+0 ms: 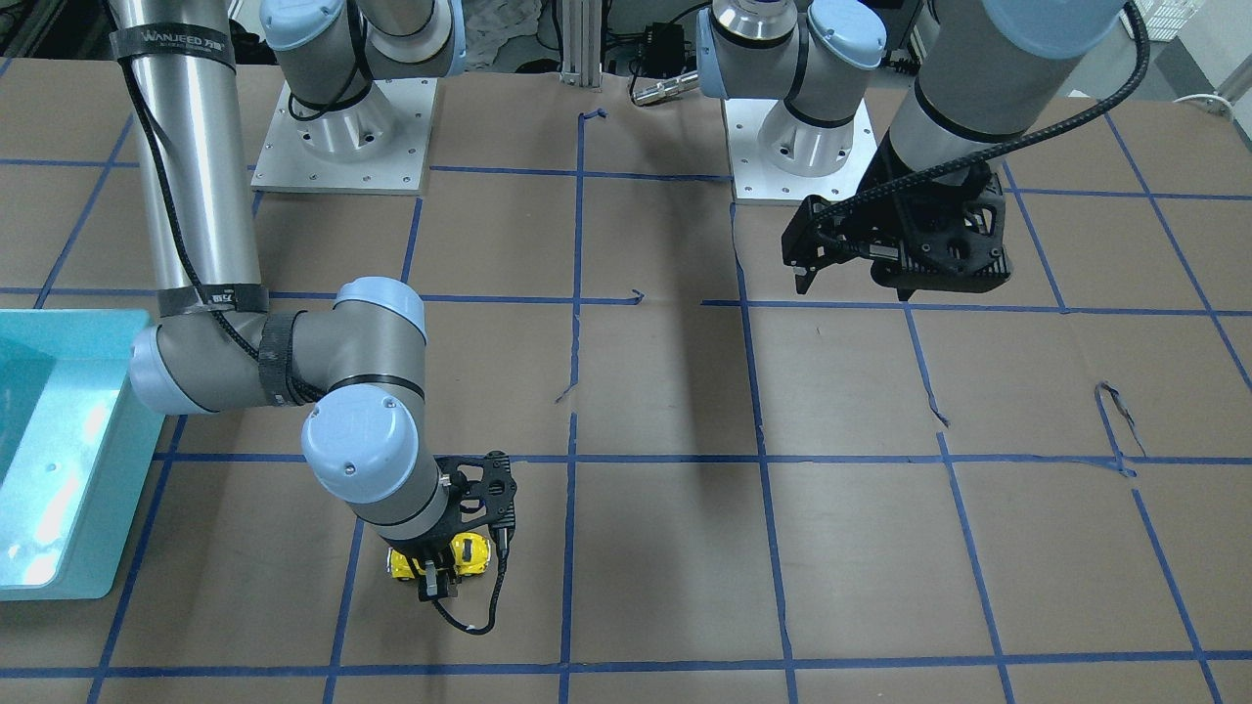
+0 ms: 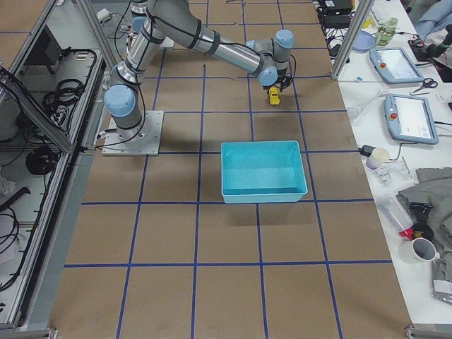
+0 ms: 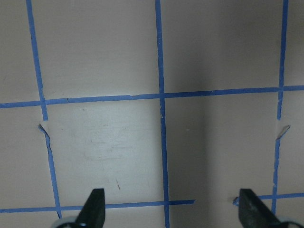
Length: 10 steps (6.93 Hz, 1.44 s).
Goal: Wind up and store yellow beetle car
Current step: 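Grasp the yellow car with the right gripper and lift it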
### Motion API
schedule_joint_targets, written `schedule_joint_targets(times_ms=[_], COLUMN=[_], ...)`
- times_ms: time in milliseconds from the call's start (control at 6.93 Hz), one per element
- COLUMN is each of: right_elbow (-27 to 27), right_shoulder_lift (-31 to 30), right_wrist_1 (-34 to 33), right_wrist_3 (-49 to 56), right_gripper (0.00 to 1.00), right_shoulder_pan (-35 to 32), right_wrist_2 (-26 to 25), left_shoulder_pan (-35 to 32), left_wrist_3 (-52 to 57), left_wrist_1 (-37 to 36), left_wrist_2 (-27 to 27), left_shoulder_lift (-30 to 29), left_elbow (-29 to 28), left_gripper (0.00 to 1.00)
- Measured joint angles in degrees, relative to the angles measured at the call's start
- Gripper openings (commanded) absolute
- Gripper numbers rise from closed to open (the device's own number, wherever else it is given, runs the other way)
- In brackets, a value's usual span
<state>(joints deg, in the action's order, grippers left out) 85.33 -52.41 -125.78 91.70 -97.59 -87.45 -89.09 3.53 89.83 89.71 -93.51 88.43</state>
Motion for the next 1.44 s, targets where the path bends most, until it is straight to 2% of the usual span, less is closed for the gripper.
schedule_joint_targets(times_ms=[433, 577, 1010, 1443], right_elbow=[-1.69, -3.04, -3.90, -2.20], right_shoulder_lift=[-1.51, -3.61, -11.88, -14.95], right_wrist_1=[0.60, 2.72, 12.14, 14.73], right_wrist_3=[-0.09, -0.16, 4.45, 22.80], right_gripper=[0.04, 0.04, 0.05, 0.04], right_shoulder_pan=[0.84, 2.74, 15.74, 30.09], right_wrist_2=[-0.87, -0.94, -1.27, -1.19], left_shoulder_pan=[0.05, 0.13, 0.12, 0.03], left_wrist_3=[0.01, 0.20, 0.67, 0.45], left_wrist_1=[-0.69, -0.70, -1.06, -1.22], left_wrist_2=[0.11, 0.43, 1.15, 1.22], left_shoulder_lift=[0.56, 0.78, 1.44, 1.27], left_elbow=[1.42, 1.54, 1.51, 1.48], left_gripper=[1.00, 1.00, 1.00, 1.00])
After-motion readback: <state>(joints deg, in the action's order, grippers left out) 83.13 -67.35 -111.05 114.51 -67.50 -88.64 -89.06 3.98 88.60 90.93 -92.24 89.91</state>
